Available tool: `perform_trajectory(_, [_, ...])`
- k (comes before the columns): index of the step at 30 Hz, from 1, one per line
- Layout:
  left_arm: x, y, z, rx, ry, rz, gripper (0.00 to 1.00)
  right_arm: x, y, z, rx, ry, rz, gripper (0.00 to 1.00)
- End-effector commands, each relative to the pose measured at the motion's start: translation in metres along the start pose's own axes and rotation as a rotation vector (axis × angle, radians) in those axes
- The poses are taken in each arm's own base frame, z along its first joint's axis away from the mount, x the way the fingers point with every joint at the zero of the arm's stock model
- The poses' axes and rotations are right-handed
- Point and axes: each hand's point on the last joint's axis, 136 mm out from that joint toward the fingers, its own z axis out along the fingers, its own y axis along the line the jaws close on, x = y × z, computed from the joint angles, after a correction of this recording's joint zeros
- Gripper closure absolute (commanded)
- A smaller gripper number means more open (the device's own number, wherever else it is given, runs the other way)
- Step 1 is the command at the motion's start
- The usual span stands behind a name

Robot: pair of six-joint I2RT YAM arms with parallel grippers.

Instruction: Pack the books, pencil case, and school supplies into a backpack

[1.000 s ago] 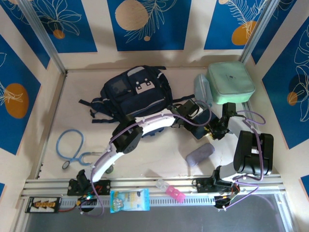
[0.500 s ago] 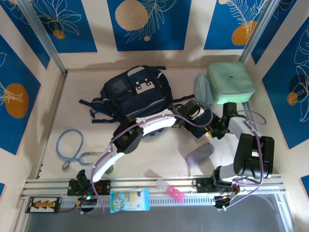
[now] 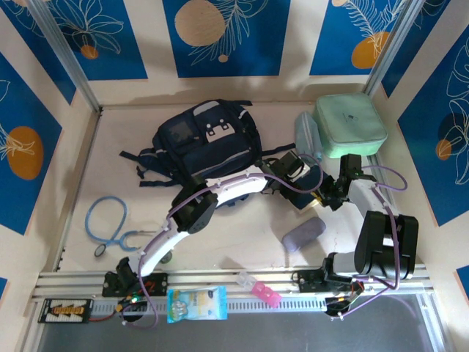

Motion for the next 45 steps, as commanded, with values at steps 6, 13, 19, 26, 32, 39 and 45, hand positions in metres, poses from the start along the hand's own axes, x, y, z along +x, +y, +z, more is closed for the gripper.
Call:
perform_trajectory(6, [0.072,-0.009,0.028,0.017,0.231,0.034,0.46,0.001,0.01,0.004,-0.055,0.02,-0.024,0.85])
perform_trajectory(13, [0.073,-0.009,0.028,0.02,0.233,0.032,0.46,0.001,0.011,0.005,-0.069,0.021,-0.031,0.86])
perform_trajectory(19, [0.051,-0.007,0.007,0.043,0.196,0.013,0.42,-0.001,0.007,-0.002,-0.051,-0.013,-0.04,0.99])
perform_trajectory(26, [-0.035,0.022,-0.089,0.128,-0.004,-0.135,0.28,-0.001,0.021,-0.033,-0.129,-0.093,-0.099,1.0])
perform_trajectory(32, [-0.068,0.058,-0.167,0.144,-0.127,-0.238,0.2,0.01,0.057,-0.073,-0.304,-0.133,-0.207,1.0])
perform_trajectory(39, [-0.064,0.104,-0.225,0.133,-0.22,-0.358,0.08,0.045,0.124,-0.123,-0.573,-0.123,-0.448,1.0])
perform_trajectory(45, [-0.051,0.138,-0.265,0.242,-0.34,-0.537,0.0,0.095,0.181,-0.147,-0.804,-0.004,-0.703,1.0])
